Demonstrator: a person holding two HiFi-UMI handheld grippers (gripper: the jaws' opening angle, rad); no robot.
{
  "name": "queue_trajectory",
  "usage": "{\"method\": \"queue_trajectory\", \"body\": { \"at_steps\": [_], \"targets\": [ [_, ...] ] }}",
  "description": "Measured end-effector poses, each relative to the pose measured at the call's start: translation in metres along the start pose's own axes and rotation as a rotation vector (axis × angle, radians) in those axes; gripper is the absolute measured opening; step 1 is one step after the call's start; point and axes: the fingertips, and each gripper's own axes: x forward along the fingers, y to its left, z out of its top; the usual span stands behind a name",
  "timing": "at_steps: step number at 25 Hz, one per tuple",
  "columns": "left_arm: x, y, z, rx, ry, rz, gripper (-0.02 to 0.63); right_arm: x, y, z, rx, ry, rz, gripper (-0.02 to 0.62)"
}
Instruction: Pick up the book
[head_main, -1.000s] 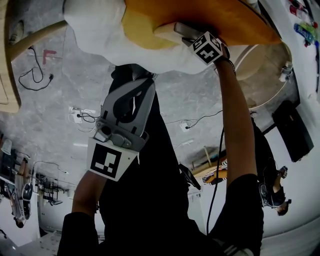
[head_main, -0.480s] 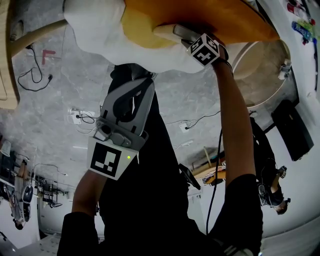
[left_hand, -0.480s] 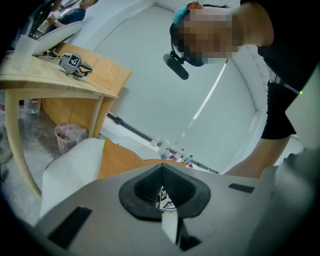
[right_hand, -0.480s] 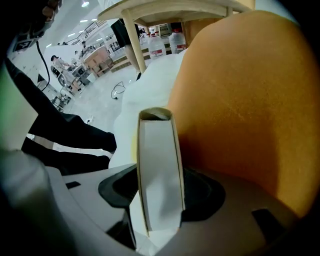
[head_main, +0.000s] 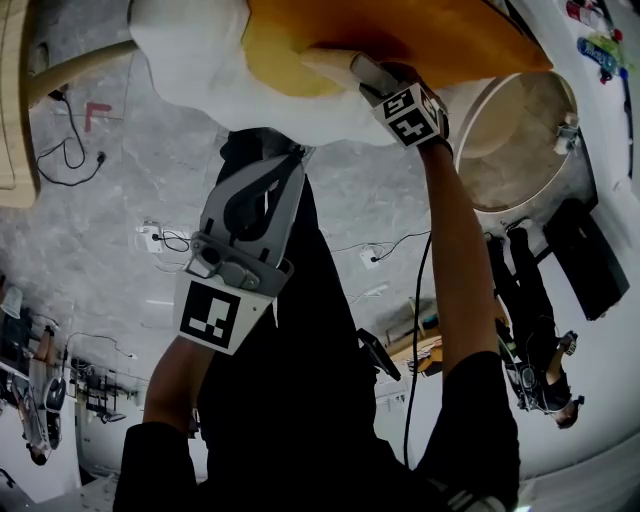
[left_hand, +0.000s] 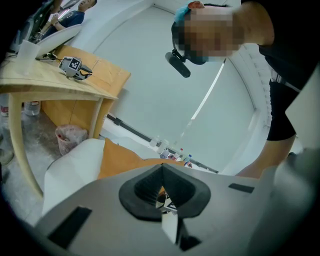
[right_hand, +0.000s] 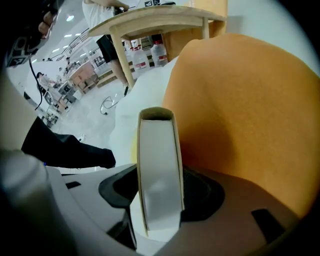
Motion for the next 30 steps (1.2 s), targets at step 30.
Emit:
{"method": "queue_trajectory", "body": {
  "at_steps": [30],
  "targets": [
    [-0.034, -0.067, 0.047, 0.164, -0.01, -0.039, 0.008, -0.107, 0.067, -0.03, 0.677, -0.25, -0.089, 0.238]
  ]
}}
